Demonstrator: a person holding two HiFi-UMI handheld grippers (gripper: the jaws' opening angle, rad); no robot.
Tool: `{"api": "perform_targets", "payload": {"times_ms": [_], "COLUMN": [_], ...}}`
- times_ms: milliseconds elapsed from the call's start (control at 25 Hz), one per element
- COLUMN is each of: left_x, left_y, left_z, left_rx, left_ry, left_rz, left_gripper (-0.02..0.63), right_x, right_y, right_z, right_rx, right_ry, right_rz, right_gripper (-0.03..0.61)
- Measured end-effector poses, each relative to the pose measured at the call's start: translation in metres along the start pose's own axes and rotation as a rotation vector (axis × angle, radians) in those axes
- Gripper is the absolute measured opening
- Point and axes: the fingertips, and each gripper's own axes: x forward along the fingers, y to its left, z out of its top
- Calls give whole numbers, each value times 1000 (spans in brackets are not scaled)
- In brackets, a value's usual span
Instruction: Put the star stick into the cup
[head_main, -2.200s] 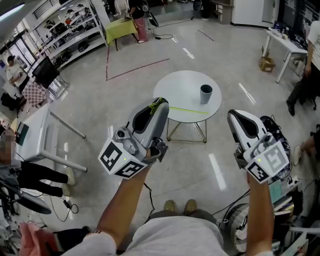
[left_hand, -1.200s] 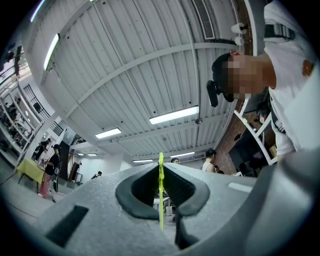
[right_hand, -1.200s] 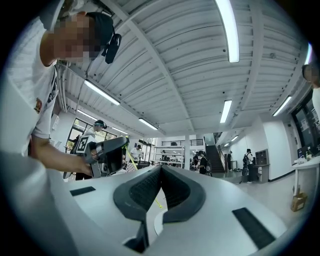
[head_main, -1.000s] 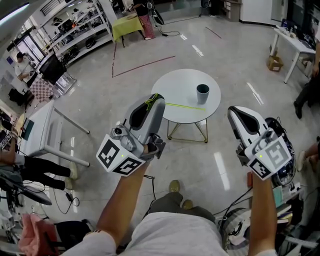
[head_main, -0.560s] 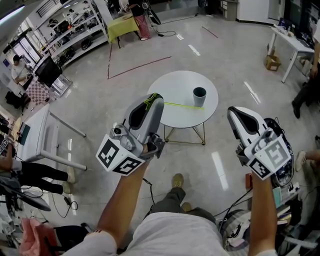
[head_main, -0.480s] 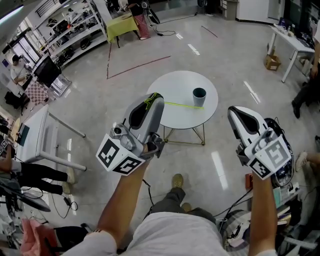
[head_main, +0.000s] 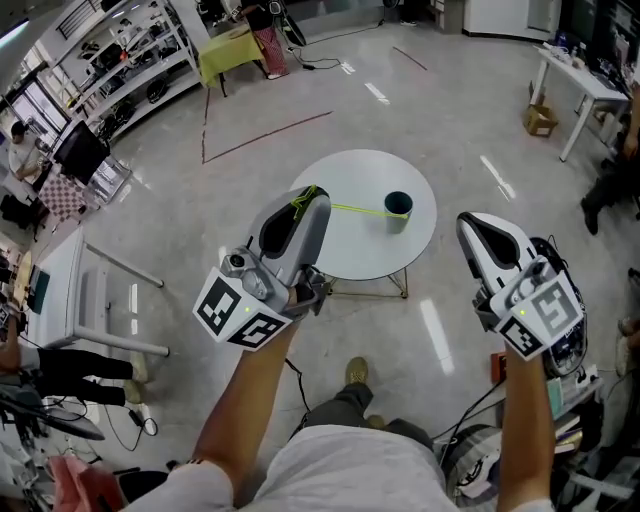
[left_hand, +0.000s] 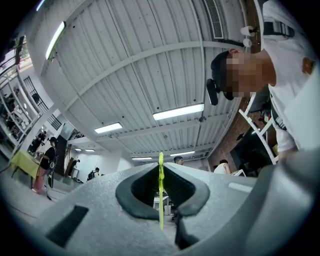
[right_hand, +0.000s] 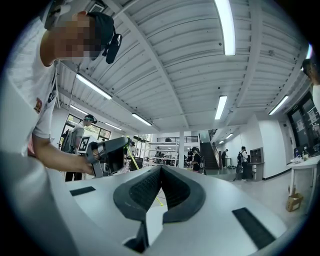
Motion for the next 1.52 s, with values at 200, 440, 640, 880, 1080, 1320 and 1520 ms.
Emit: {"api": "perform_targets", "payload": {"times_ms": [200, 440, 640, 880, 1080, 1320, 1520], "left_x": [13, 24, 33, 54, 69, 66, 68], "left_y": [32, 66, 90, 115, 126, 131, 130], "left_z": [-11, -25, -36, -55, -71, -84, -99], "left_rx": [-15, -43, -60, -80, -91, -88, -79], "left_ry": [8, 9, 14, 36, 59, 101, 138], "left_rz": [-21, -35, -54, -77, -88, -98, -87], "left_gripper": [28, 28, 29, 29, 29, 29, 29], "right_x": [30, 58, 82, 102, 109, 119, 122], "right_y": [-16, -34, -46, -72, -88, -86, -88], "right_z": [-9, -19, -24, -32, -41, -46, -54], "right_rx": [5, 5, -7, -4, 1, -7, -24], "right_ry": [10, 32, 55, 81, 99, 113, 135], "right_rz": [-17, -35, -51, -75, -83, -73, -47], "right_gripper": [11, 11, 11, 11, 11, 11, 11]}}
